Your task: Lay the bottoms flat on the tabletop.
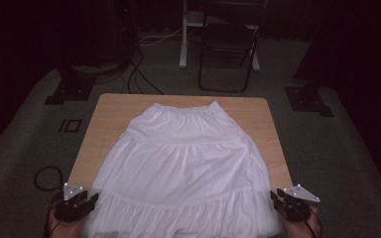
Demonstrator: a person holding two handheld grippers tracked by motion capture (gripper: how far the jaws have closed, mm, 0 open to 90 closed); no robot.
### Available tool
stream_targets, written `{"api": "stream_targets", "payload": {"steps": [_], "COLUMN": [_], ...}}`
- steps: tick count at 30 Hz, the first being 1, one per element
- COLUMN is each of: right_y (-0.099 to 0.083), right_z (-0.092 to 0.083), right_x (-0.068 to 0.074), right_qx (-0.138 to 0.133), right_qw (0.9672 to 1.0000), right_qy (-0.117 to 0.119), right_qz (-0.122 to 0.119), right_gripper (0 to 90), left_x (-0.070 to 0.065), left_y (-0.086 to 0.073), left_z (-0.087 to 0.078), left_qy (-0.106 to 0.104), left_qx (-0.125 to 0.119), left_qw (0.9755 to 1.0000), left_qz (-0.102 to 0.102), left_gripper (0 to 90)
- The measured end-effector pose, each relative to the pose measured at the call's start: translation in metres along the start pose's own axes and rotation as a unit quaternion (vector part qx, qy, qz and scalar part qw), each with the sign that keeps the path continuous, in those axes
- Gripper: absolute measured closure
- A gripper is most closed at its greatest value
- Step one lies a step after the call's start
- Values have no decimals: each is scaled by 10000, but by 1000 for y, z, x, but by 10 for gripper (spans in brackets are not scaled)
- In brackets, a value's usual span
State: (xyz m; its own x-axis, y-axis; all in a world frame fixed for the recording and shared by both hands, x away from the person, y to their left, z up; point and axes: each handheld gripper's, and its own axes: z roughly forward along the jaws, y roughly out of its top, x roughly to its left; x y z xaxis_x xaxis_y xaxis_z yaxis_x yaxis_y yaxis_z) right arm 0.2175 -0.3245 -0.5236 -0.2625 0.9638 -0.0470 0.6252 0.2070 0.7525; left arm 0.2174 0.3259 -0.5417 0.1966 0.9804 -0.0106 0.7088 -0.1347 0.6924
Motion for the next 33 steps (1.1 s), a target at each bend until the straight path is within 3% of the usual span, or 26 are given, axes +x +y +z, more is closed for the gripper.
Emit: {"api": "stream_targets", "payload": {"steps": [6, 9, 11, 13, 15, 18, 22, 27, 29, 31, 33], "right_y": [-13, -18, -19, -18, -15, -13, -10, -5, -3, -2, -2], "right_z": [-3, -1, 3, 5, 5, 5, 4, 4, 4, 5, 5], "right_x": [7, 8, 10, 11, 12, 7, -11, -36, -45, -47, -47], "right_qx": [241, 349, 502, 536, 600, 649, 605, 534, 497, 527, 531], "right_qw": [9996, 9989, 9982, 9979, 9979, 9966, 9943, 9868, 9857, 9853, 9856], "right_qy": [122, 306, 332, 345, 45, -360, -845, -1523, -1610, -1623, -1608], "right_qz": [6, -2, -81, -103, -250, -348, -233, -145, -32, 1, 19], "right_gripper": [603, 598, 647, 777, 871, 885, 888, 887, 886, 878, 855], "left_x": [-5, -7, -7, -7, -5, 0, 14, 35, 42, 49, 49], "left_y": [-8, -11, -10, -9, -8, -6, -6, -5, -6, -7, -7], "left_z": [-9, -12, -13, -13, -12, -12, -12, -16, -19, -22, -23], "left_qy": [59, 16, -40, -13, 104, 347, 685, 1120, 1292, 1332, 1267], "left_qx": [76, 86, 125, 161, 171, 181, 209, 113, 92, 34, -60], "left_qw": [9999, 10000, 9999, 9999, 9998, 9992, 9971, 9919, 9891, 9870, 9882], "left_qz": [29, 13, 20, 36, 11, -37, -243, -583, -697, -903, -863], "left_gripper": [546, 561, 677, 842, 887, 893, 895, 895, 895, 895, 893]}}
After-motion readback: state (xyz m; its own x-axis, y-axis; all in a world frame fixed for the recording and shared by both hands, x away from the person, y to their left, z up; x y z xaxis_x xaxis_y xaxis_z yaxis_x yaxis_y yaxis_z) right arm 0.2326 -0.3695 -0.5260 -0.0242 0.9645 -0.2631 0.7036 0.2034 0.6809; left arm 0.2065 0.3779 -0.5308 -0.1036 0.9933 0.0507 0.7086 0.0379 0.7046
